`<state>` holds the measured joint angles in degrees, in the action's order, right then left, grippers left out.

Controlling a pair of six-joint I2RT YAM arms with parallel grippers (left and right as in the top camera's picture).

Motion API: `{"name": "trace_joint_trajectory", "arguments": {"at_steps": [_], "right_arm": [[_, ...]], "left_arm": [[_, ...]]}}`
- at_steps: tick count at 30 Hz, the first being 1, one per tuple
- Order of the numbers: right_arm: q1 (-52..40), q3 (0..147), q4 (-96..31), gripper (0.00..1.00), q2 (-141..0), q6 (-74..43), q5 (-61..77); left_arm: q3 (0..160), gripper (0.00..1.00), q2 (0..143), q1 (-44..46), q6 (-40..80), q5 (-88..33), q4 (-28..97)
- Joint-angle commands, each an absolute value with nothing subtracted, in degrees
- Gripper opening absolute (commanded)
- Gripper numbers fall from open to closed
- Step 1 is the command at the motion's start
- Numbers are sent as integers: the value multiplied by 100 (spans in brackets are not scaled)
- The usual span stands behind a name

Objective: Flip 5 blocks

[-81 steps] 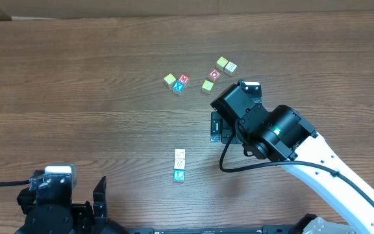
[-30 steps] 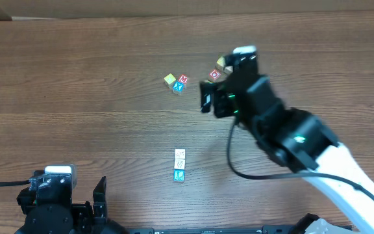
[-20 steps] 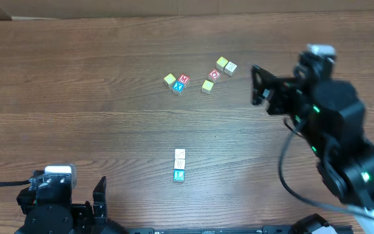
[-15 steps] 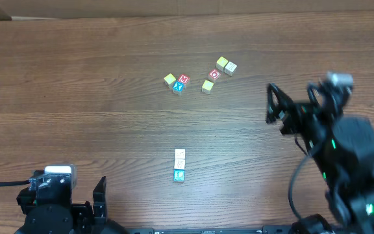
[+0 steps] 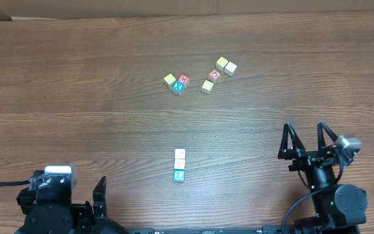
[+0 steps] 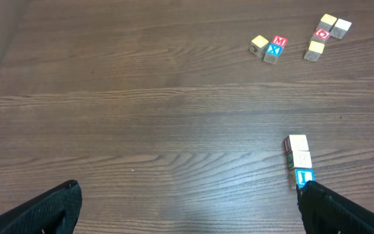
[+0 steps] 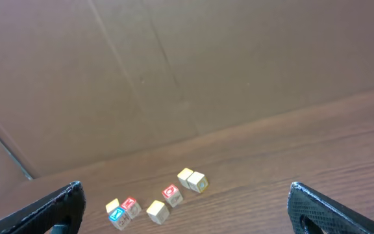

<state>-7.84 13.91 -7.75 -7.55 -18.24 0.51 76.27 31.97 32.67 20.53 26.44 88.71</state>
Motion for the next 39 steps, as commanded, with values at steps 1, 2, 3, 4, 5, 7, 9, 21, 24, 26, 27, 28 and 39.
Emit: {"name": "trace_joint_trajectory", "arguments": {"at_steps": [1, 2, 3, 4, 5, 7, 9, 21, 24, 26, 27, 28, 39], "right_arm": [[-707, 1116, -521, 100, -519, -1817, 134], [-681, 1000, -401, 100, -458, -1817, 137], [-657, 897, -292, 100, -399, -1817, 137], [-635, 803, -211, 100, -331, -1817, 137], [-617, 703, -143, 100, -250, -1817, 137], [-589, 541, -21, 100, -123, -1817, 137], [-582, 362, 121, 100, -10, -1817, 108], [-580, 43, -10, 100, -16, -1310, -30], [-580, 43, -432, 100, -14, -1076, 19], [-580, 43, -482, 100, -16, -899, 34], [-580, 43, -484, 100, -14, -819, 30], [-580, 43, -484, 100, -16, -742, 32], [-582, 43, -482, 100, -16, -744, 75]], "left_arm": [[7699, 100, 3138, 3304, 1927, 2738, 8866], [7699, 100, 3138, 3304, 1927, 2738, 8866], [7699, 100, 3138, 3304, 1927, 2738, 8866], [7699, 100, 3138, 3304, 1927, 2738, 8866], [7699, 100, 3138, 3304, 1927, 2738, 8866], [7699, 100, 3138, 3304, 1927, 2738, 8866], [7699, 100, 3138, 3304, 1927, 2738, 8866], [7699, 100, 3138, 3304, 1927, 2738, 8866], [7699, 100, 3138, 3304, 1927, 2738, 8866], [7699, 100, 3138, 3304, 1927, 2738, 8866], [7699, 100, 3138, 3304, 1927, 2738, 8866], [7699, 100, 3138, 3304, 1927, 2738, 8866], [7699, 100, 3138, 3304, 1927, 2738, 8866]]}}
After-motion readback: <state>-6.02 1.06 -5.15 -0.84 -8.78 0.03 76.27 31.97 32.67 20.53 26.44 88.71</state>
